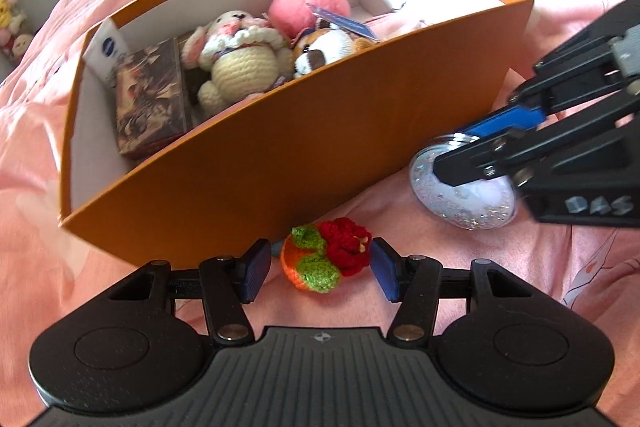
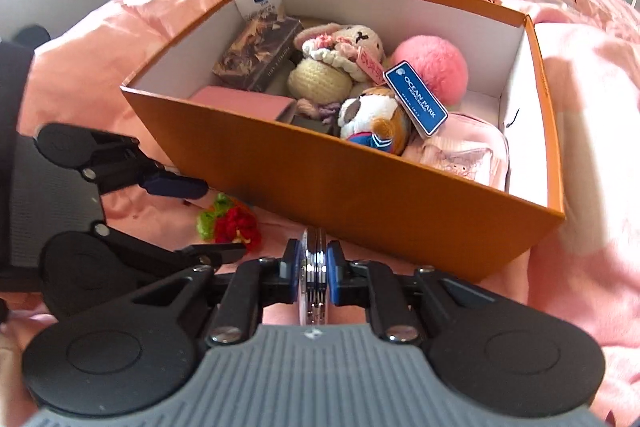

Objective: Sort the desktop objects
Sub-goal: 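Grasp the crocheted strawberry with the left tool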

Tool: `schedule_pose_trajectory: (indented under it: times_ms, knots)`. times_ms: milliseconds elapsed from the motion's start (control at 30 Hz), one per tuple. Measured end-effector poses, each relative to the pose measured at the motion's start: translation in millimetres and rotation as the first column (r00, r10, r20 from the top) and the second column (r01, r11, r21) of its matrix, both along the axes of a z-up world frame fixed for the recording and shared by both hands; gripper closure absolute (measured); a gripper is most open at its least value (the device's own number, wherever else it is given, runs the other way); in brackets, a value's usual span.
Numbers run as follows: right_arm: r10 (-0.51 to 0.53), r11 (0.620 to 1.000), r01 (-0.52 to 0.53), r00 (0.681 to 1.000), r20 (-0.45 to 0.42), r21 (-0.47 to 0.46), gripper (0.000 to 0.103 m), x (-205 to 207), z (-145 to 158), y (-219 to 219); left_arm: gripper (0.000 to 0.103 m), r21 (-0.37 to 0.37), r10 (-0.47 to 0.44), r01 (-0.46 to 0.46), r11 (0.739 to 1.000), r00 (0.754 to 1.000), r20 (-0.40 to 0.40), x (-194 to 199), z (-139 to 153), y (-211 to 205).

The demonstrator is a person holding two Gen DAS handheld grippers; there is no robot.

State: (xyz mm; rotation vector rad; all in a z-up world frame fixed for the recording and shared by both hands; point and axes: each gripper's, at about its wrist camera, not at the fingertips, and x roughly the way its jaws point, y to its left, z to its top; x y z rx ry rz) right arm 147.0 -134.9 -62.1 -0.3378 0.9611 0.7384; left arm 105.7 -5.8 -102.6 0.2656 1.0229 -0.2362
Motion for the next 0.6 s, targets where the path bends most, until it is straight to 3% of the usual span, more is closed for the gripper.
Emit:
schedule_pose_trajectory:
  times_ms: [167,400,600]
  knots:
    - [-0.012,1.000,0.012,1.000,-0.026,0.005,0.088,7,-7,-1,0.045,-0.044,0.008,-0.010,0.999,0.999,-0.031,5,-10,5]
    - [-0.022,1.000,0.022,0.999,-0.038,0.013,0.088,11,-13,-2,0.047,-0.040,-0.001,0.001,0.999,1.000,0.007,1,-16,4]
    - [-0.036,0.999,0.037,0.998,-0.042,0.024,0.088,11,-12,-4,0.052,-0.082,0.042,-0.042,0.996,0.999,0.008,-7,-9,12]
